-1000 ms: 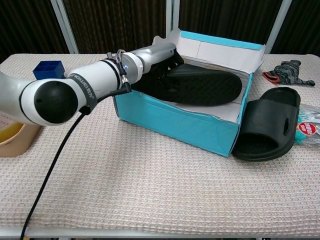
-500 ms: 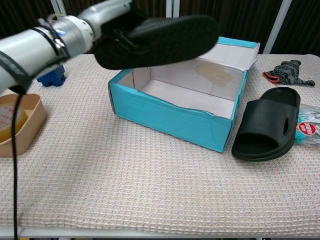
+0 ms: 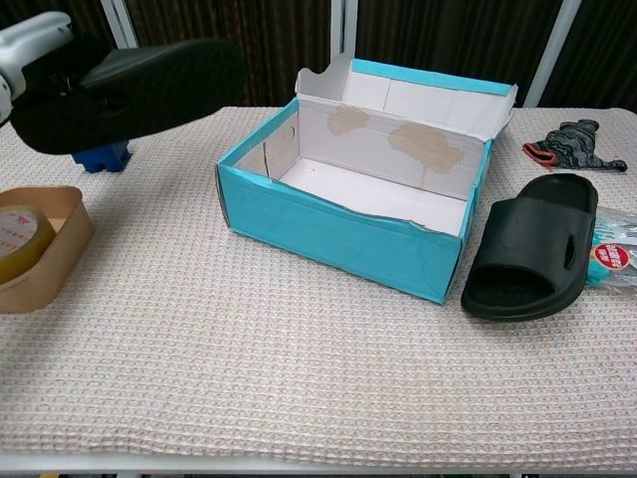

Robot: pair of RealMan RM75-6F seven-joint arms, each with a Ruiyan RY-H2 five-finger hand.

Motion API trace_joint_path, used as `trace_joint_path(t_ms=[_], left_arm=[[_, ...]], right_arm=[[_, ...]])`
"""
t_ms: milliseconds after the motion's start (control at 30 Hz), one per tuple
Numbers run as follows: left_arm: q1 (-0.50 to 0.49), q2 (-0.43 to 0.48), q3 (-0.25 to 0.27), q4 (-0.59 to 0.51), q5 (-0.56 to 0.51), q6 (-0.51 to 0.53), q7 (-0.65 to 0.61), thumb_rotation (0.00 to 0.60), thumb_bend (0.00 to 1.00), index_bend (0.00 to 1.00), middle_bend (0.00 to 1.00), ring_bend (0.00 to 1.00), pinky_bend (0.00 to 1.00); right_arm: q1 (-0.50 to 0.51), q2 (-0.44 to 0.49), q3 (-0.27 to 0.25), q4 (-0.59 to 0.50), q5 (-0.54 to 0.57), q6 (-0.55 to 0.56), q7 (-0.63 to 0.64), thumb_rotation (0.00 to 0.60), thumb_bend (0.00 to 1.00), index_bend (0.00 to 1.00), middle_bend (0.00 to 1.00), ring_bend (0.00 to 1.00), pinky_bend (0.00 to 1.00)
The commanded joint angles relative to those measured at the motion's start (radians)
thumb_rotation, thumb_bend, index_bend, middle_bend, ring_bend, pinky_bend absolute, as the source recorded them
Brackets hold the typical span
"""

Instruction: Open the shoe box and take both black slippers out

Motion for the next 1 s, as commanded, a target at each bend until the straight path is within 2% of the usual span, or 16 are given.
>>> trace_joint_path(t_ms=[33,100,167,233,367,533,667,767,900,1000], left_arm=[[0.004,-0.011,0.023,0.015,-0.012,-0.068,0.015,0.600,0.30,0.32,0.42,0.34,0.48],[0.003,-0.005,0.034,0.013,-0.007,-0.089,0.028,0.600,0.23,0.21,0.29,0.20,0.34],[0.008,0.005,0.043,0.000,0.003,-0.092,0.044,0.600,0.15,0.17,0.20,0.10,0.23],[0.019,0.021,0.045,-0.026,0.020,-0.076,0.040,0.600,0.09,0.14,0.14,0.06,0.18],[0.064,0.090,0.065,-0.096,0.097,0.003,0.038,0.600,0.06,0.14,0.13,0.05,0.17],[0.173,0.236,0.105,-0.206,0.163,0.142,0.057,0.600,0.05,0.14,0.13,0.05,0.17],[0.271,0.317,0.139,-0.212,0.180,0.243,0.068,0.600,0.05,0.14,0.13,0.05,0.16],[0.351,0.368,0.189,-0.200,0.199,0.289,0.059,0.600,0.05,0.14,0.14,0.05,0.16],[0.448,0.428,0.253,-0.246,0.232,0.362,0.077,0.600,0.05,0.15,0.14,0.05,0.14],[0.520,0.446,0.277,-0.293,0.242,0.436,0.088,0.600,0.05,0.15,0.14,0.05,0.14]], right_arm=[[-0.008,0.007,-0.002,-0.013,0.003,0.004,-0.010,0.600,0.00,0.00,0.00,0.00,0.00],[-0.015,0.013,-0.006,-0.024,0.008,0.001,-0.017,0.600,0.00,0.00,0.00,0.00,0.00],[-0.023,0.019,-0.012,-0.034,0.014,-0.004,-0.024,0.600,0.00,0.00,0.00,0.00,0.00],[-0.031,0.023,-0.017,-0.043,0.021,-0.009,-0.029,0.600,0.00,0.00,0.00,0.00,0.00],[-0.053,0.037,-0.029,-0.062,0.040,-0.018,-0.032,0.600,0.00,0.00,0.00,0.00,0.00],[-0.098,0.062,-0.048,-0.094,0.064,-0.017,-0.004,0.600,0.00,0.00,0.00,0.00,0.00],[-0.134,0.089,-0.071,-0.127,0.085,-0.032,0.035,0.600,0.00,0.00,0.00,0.00,0.00],[-0.178,0.085,-0.091,-0.143,0.083,-0.001,0.068,0.600,0.02,0.00,0.00,0.00,0.00],[-0.225,0.067,-0.100,-0.152,0.068,0.062,0.100,0.600,0.05,0.00,0.00,0.00,0.00],[-0.255,0.059,-0.107,-0.169,0.058,0.101,0.093,0.600,0.06,0.00,0.00,0.00,0.00]])
